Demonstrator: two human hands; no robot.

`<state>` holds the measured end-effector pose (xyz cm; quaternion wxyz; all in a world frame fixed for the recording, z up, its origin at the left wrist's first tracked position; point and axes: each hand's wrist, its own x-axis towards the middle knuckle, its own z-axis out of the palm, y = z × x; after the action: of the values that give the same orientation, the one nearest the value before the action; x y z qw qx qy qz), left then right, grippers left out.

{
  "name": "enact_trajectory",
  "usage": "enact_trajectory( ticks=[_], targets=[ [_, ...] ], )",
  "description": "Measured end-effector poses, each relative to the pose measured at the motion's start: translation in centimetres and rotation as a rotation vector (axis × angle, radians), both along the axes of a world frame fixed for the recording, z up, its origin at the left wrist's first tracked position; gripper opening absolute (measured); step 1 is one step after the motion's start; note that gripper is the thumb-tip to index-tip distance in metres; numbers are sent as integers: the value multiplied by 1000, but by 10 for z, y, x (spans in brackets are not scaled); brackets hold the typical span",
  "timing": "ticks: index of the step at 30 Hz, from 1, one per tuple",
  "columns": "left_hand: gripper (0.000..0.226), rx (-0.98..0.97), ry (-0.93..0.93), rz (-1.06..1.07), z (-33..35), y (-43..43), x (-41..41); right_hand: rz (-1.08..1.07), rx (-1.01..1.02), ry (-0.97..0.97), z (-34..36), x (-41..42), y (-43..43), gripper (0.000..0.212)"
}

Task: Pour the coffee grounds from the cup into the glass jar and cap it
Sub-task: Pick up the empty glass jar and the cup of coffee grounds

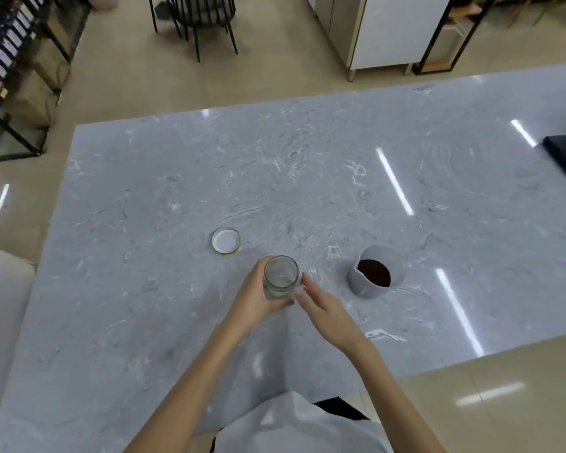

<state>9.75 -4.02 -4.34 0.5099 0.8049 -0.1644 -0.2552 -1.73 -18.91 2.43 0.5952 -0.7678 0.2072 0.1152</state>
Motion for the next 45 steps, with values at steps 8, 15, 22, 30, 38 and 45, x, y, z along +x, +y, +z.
enact_trajectory(
  ticks=[8, 15, 22, 30, 38, 45],
  targets=[
    [85, 23, -106, 0, -3, -20, -8, 299, -840, -1, 4, -19, -168, 139],
    [90, 23, -83, -3, -3, -21, -8, 203, -615, -73, -25, 1, -189, 108],
    [92, 48, -75, -19, -6, -20, -9, 186, -867, -240, -23, 10, -185, 90],
    [90, 26, -93, 20, -7, -22, -12, 149, -983, -220, -9, 6, -210, 88],
    [88, 35, -112, 16, -12, -22, -12, 162, -913, -155, -2, 7, -206, 89],
    [89, 40, -98, 26, -11, -22, -13, 83, -889, -134, -6, 11, -205, 94]
  ],
)
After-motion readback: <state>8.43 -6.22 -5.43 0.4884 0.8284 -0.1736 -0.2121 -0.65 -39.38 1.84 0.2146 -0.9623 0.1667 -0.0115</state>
